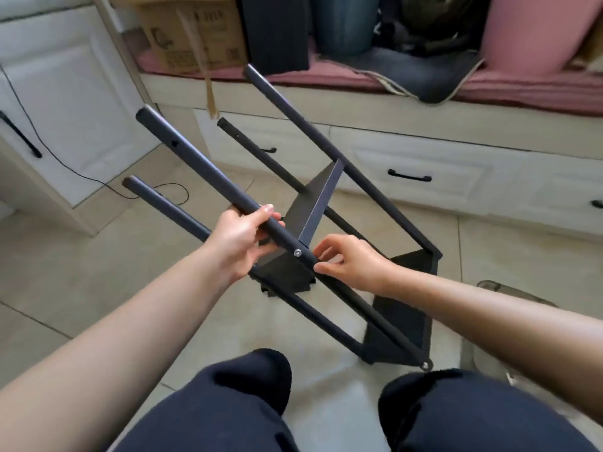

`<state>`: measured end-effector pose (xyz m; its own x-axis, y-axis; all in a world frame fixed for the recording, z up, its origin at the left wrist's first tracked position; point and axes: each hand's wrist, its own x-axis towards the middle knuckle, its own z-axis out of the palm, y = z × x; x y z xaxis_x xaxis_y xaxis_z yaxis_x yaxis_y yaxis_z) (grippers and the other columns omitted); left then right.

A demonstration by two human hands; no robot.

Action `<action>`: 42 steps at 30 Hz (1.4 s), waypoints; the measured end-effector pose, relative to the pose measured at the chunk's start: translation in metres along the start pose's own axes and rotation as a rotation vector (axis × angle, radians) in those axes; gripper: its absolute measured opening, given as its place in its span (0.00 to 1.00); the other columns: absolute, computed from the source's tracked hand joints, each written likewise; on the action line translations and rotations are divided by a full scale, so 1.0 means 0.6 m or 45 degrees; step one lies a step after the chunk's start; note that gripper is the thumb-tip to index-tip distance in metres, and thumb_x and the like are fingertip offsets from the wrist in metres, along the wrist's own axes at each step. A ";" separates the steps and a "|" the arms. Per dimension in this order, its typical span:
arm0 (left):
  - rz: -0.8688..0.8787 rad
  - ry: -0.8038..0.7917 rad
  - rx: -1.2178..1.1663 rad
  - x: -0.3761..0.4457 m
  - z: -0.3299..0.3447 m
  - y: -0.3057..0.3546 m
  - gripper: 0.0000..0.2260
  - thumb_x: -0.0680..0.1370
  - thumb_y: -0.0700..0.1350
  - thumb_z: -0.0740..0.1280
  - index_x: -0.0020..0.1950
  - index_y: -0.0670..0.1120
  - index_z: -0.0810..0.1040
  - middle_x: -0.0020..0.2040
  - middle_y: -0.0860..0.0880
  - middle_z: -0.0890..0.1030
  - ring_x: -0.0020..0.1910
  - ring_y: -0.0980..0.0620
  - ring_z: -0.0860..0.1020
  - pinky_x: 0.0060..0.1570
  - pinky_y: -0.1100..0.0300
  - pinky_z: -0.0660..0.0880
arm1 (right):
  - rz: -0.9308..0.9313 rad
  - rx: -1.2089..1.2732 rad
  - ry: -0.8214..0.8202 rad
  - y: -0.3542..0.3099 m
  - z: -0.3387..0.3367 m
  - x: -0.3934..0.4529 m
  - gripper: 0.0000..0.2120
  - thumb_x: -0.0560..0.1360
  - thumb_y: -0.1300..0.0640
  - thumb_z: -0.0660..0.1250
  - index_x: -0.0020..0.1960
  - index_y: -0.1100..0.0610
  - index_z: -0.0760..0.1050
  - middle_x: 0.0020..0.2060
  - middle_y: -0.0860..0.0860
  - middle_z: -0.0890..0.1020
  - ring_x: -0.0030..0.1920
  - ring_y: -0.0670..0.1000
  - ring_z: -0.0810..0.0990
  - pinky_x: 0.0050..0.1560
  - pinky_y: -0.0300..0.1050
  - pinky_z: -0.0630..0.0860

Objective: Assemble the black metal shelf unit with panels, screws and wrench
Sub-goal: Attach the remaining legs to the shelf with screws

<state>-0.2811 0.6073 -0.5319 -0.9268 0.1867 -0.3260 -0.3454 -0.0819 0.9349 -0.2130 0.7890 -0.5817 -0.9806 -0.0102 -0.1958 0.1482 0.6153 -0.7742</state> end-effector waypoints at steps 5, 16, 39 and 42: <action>0.048 -0.101 0.173 -0.036 0.050 0.043 0.06 0.82 0.38 0.66 0.58 0.42 0.73 0.49 0.43 0.82 0.55 0.44 0.83 0.55 0.41 0.80 | 0.115 0.239 -0.061 -0.007 -0.030 -0.036 0.07 0.76 0.56 0.71 0.53 0.53 0.76 0.47 0.48 0.84 0.48 0.47 0.83 0.46 0.45 0.83; -0.003 -0.186 0.588 -0.111 0.087 0.074 0.09 0.81 0.43 0.69 0.59 0.42 0.76 0.51 0.41 0.84 0.51 0.46 0.84 0.53 0.43 0.82 | 0.282 -0.142 0.002 -0.011 -0.173 -0.146 0.07 0.80 0.52 0.65 0.51 0.54 0.79 0.43 0.47 0.86 0.46 0.47 0.84 0.45 0.42 0.80; 0.281 -0.288 0.998 -0.169 0.027 0.078 0.02 0.78 0.34 0.66 0.48 0.36 0.78 0.40 0.42 0.85 0.43 0.49 0.86 0.46 0.49 0.85 | 0.257 0.239 0.763 0.049 -0.245 -0.201 0.08 0.82 0.54 0.61 0.58 0.54 0.66 0.50 0.55 0.79 0.48 0.56 0.82 0.37 0.48 0.81; 0.325 -0.282 0.989 -0.161 0.031 0.082 0.03 0.78 0.35 0.67 0.50 0.37 0.76 0.40 0.43 0.86 0.42 0.50 0.86 0.43 0.52 0.84 | 0.243 0.279 0.795 0.053 -0.249 -0.207 0.04 0.82 0.56 0.61 0.54 0.54 0.67 0.49 0.56 0.80 0.48 0.55 0.82 0.31 0.43 0.80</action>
<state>-0.2061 0.6033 -0.4517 -0.8843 0.4477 -0.1324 0.1451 0.5331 0.8335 -0.1055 0.9273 -0.4920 -0.8152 0.5792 -0.0082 0.2838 0.3870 -0.8773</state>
